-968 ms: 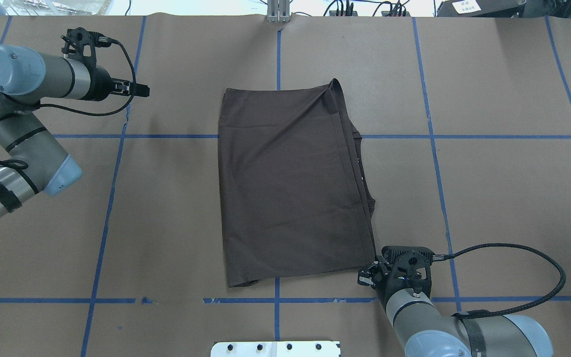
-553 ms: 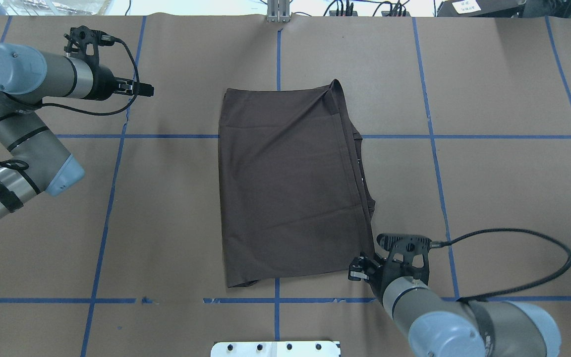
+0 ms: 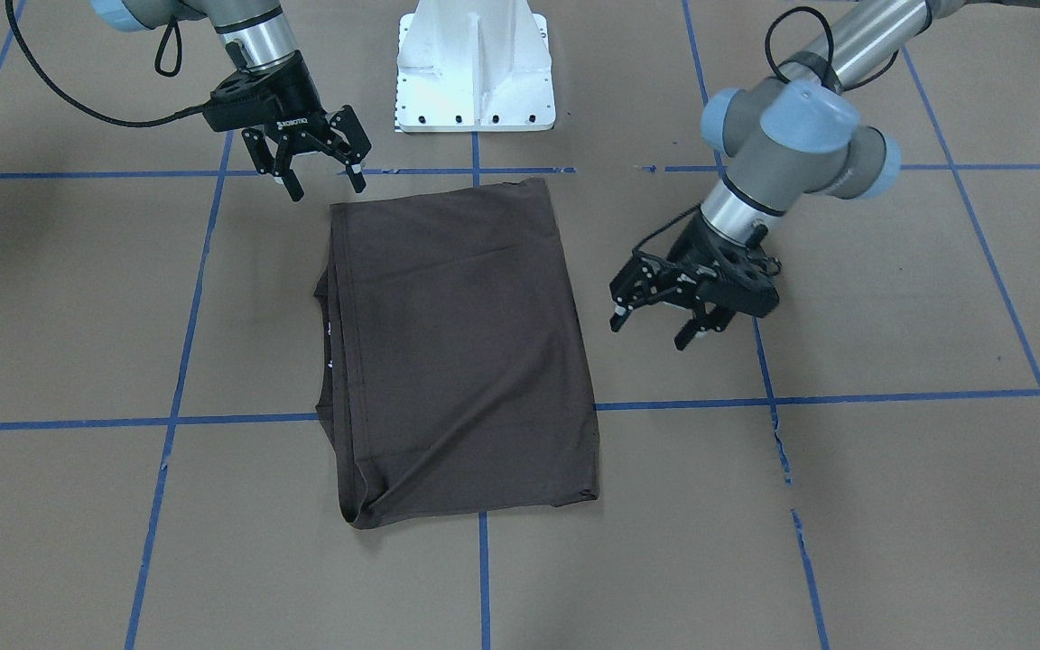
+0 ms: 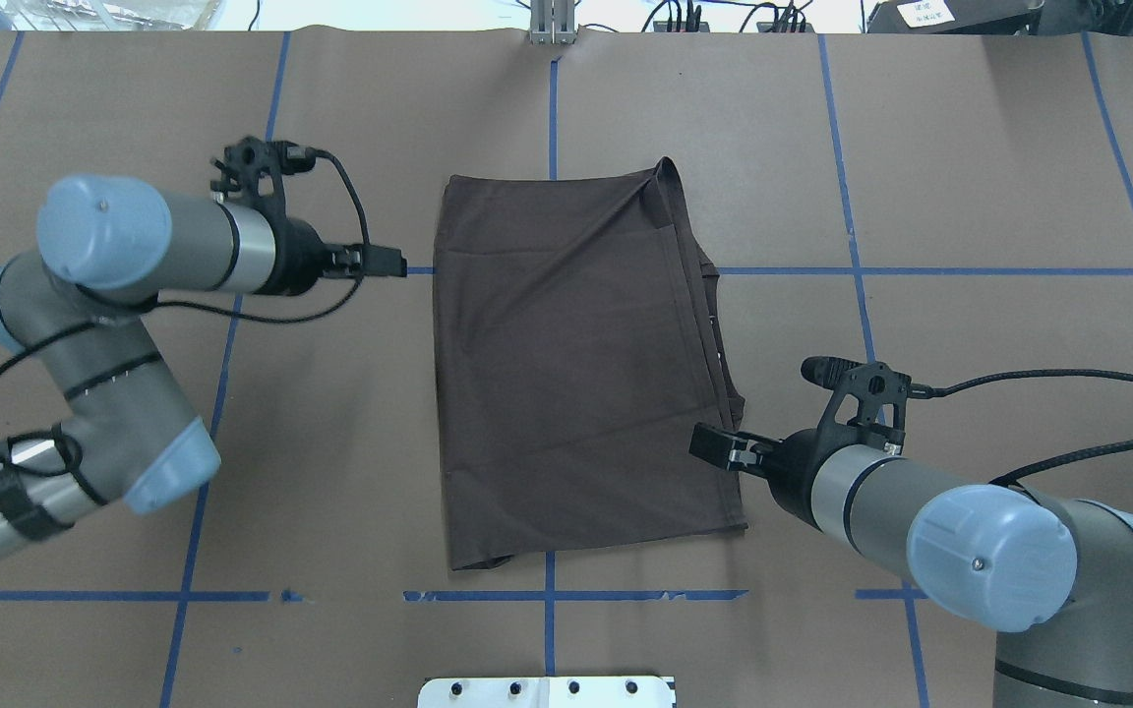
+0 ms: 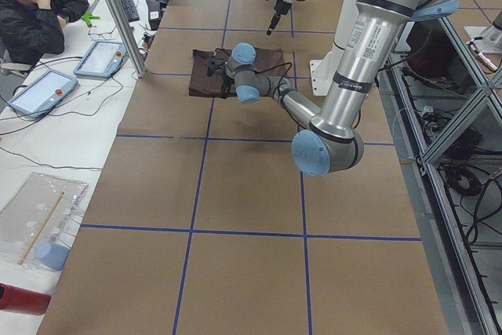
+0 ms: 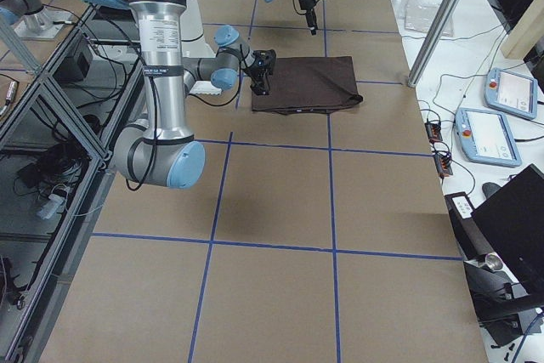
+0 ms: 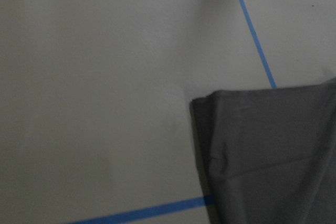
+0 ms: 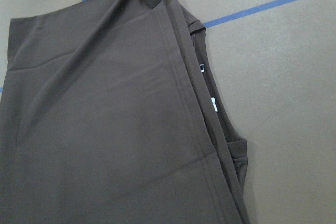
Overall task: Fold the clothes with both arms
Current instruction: 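Move the left gripper to the near shirt corner while the right gripper withdraws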
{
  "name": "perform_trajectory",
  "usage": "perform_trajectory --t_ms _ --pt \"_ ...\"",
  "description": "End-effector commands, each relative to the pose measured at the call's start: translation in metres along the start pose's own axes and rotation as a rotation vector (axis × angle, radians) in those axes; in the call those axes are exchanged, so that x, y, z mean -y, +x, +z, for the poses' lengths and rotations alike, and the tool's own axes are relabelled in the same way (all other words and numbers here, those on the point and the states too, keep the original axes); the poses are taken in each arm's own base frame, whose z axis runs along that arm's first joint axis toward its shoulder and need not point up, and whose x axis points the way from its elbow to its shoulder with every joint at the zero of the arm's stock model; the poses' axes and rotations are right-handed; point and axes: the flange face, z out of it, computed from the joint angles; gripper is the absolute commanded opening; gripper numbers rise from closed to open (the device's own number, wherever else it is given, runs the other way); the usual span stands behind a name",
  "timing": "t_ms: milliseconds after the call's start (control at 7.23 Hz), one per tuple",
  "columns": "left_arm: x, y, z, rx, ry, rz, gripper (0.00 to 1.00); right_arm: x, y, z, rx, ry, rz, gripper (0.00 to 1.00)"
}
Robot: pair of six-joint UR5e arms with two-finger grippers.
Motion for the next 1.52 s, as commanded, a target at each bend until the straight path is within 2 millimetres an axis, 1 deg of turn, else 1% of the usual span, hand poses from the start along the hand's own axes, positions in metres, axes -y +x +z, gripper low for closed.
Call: perform_trajectory --t_ms 0,138,277,415,553,691,830,968,1106,1245,1383 --pt "-0.110 0.063 -0.021 0.038 -0.076 -0.183 1.00 0.012 0.000 0.000 0.002 0.023 0.072 1.00" --pt "-0.152 0.077 -0.010 0.045 -0.104 -0.309 0.88 0.013 0.001 0.001 0.000 0.025 0.071 1.00" --pt "-0.192 0.089 -0.004 0.051 -0.120 -0.384 0.76 0.013 0.000 0.001 0.002 0.025 0.073 1.00" --pt "-0.230 0.094 0.005 0.065 -0.131 -0.406 0.74 0.013 0.001 0.002 -0.001 0.025 0.071 1.00" --pt "-0.249 0.098 0.007 0.069 -0.143 -0.423 0.73 0.013 0.001 0.002 -0.001 0.025 0.069 1.00" --pt "-0.261 0.098 0.010 0.079 -0.159 -0.430 0.71 0.013 0.001 0.002 -0.001 0.025 0.071 1.00" --pt "-0.265 0.093 0.020 0.098 -0.160 -0.427 0.70 0.013 0.000 0.002 0.000 0.025 0.071 1.00" --pt "-0.266 0.093 0.021 0.100 -0.160 -0.426 0.68 0.013 0.000 0.002 0.000 0.025 0.071 1.00" --pt "-0.260 0.097 0.017 0.088 -0.153 -0.423 0.67 0.013 0.000 0.002 0.000 0.025 0.071 1.00" --pt "-0.248 0.100 0.013 0.074 -0.139 -0.428 0.65 0.012 0.000 0.003 -0.001 0.025 0.071 1.00" --pt "-0.240 0.095 0.014 0.078 -0.123 -0.429 0.65 0.012 0.000 0.003 -0.001 0.025 0.071 1.00"
